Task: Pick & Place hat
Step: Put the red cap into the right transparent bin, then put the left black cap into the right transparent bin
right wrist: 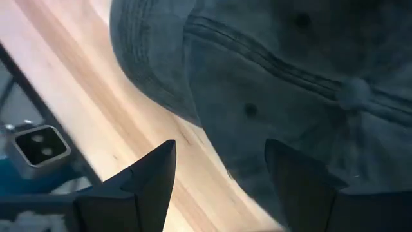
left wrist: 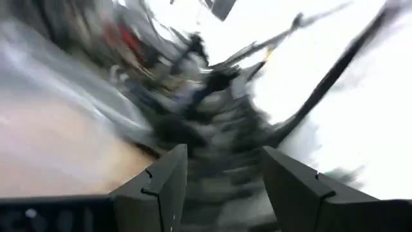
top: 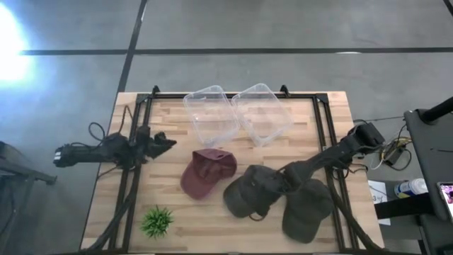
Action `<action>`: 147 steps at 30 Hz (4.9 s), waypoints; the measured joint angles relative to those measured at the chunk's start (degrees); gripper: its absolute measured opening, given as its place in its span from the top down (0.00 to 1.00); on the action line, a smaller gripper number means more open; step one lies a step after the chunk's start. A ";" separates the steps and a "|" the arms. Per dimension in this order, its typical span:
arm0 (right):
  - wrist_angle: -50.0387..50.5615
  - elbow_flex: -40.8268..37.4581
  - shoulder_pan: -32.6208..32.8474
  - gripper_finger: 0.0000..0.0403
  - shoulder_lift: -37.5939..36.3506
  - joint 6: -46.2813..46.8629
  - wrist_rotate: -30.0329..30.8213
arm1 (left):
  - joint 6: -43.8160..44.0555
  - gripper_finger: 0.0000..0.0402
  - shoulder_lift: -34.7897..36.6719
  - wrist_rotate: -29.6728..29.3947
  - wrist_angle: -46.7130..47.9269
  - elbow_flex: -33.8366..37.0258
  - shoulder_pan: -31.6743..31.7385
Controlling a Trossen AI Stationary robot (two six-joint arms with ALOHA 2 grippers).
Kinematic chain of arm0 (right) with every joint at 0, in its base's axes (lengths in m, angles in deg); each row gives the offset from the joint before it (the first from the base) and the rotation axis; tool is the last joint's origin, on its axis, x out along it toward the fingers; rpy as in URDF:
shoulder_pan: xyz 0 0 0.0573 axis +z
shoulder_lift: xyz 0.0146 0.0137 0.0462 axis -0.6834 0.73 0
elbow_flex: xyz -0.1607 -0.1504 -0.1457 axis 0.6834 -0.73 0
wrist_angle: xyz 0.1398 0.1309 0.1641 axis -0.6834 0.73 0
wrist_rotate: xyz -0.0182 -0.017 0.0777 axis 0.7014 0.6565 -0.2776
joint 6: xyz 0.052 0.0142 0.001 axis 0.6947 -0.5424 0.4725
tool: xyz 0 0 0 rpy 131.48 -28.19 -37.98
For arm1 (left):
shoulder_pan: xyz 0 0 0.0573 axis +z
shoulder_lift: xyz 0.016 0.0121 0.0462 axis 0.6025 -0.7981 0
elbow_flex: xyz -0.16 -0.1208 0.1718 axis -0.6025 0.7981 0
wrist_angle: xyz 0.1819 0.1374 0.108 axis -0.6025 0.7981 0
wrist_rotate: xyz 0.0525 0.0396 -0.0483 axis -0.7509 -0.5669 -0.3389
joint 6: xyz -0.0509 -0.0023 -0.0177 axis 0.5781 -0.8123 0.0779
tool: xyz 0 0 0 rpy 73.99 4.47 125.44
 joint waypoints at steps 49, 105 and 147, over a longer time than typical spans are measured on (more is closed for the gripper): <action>-10.81 -6.52 -6.06 0.42 -0.11 -4.81 -1.04 | 14.03 0.53 -59.64 -0.81 44.71 -33.07 -10.19; -10.35 -6.19 -6.06 0.42 -0.44 -0.02 4.74 | 10.65 0.98 -81.64 -54.81 67.39 -61.70 0.90; -5.84 -8.51 -0.53 0.42 -2.43 10.24 1.31 | 25.24 0.75 -84.56 -21.67 13.56 -49.50 -29.94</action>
